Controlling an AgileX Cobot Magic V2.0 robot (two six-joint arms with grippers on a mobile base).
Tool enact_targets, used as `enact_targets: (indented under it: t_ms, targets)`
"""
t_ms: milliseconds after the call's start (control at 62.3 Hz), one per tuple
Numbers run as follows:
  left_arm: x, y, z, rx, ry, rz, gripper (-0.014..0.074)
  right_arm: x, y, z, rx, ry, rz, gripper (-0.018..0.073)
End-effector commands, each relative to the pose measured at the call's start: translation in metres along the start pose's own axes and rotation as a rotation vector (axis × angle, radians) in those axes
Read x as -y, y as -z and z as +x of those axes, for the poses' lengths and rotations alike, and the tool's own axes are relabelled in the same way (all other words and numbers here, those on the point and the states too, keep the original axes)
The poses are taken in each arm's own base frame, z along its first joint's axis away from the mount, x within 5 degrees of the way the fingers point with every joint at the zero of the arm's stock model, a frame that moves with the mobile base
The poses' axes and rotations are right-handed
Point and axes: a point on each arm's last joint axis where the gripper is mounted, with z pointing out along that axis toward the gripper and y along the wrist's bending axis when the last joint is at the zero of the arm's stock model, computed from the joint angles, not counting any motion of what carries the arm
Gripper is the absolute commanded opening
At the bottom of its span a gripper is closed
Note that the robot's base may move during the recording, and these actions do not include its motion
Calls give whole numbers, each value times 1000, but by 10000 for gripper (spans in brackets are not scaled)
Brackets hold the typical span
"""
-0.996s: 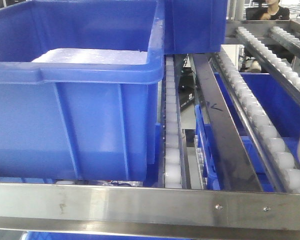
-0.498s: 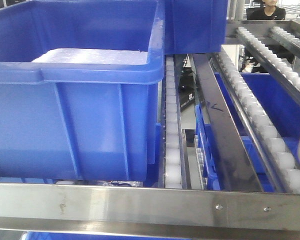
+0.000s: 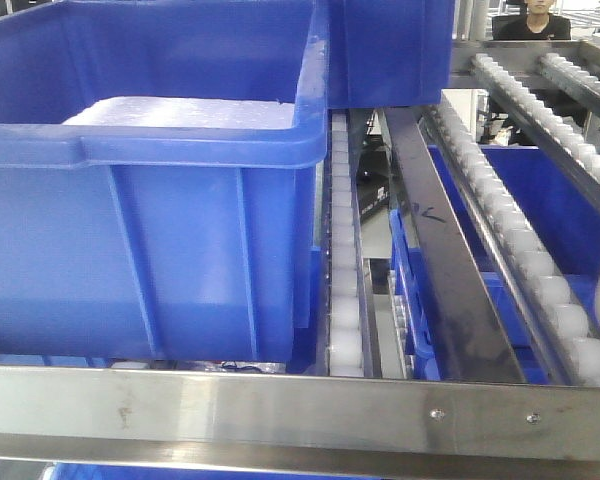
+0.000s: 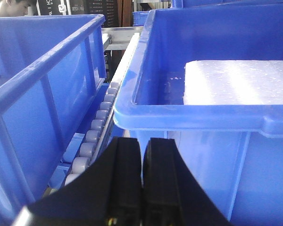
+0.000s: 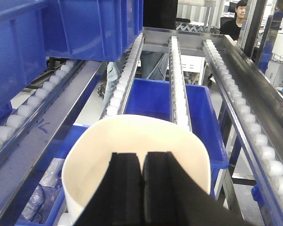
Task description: Move white bin to right shelf second layer
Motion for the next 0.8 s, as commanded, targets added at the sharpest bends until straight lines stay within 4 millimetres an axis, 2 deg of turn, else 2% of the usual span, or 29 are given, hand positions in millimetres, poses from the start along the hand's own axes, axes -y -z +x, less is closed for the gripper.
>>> enact_targets:
  t_ms: [0,787]
  targets:
    - [0,0,4,61,9,-4,85,1,3,-14,118,12,10,20]
    - [0,0,4,61,9,-4,85,1,3,-14,118,12,10,20]
